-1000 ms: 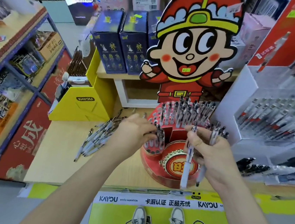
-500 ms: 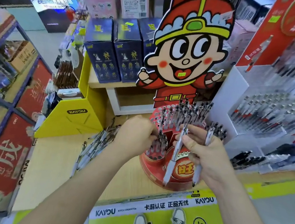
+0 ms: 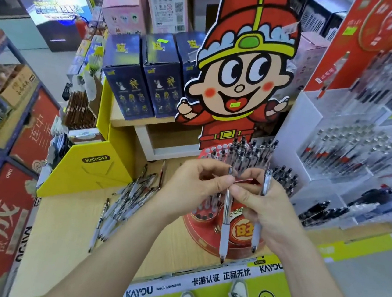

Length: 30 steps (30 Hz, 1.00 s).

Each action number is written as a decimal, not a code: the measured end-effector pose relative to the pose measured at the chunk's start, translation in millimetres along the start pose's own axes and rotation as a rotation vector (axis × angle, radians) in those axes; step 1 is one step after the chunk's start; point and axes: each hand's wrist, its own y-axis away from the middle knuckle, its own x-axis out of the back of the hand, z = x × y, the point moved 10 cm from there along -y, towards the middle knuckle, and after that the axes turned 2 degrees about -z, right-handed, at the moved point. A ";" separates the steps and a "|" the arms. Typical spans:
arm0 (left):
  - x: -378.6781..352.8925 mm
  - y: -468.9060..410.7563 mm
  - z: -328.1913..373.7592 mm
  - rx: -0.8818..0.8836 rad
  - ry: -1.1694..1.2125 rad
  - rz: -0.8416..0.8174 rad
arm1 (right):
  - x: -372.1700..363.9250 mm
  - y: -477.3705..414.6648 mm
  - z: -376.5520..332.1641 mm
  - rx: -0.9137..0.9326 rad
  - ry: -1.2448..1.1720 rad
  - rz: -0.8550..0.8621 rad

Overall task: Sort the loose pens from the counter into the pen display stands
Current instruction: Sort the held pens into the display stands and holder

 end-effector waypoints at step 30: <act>56.2 69.1 -27.6 -0.099 -0.175 0.519 | 20.3 0.5 11.9 0.271 0.624 0.197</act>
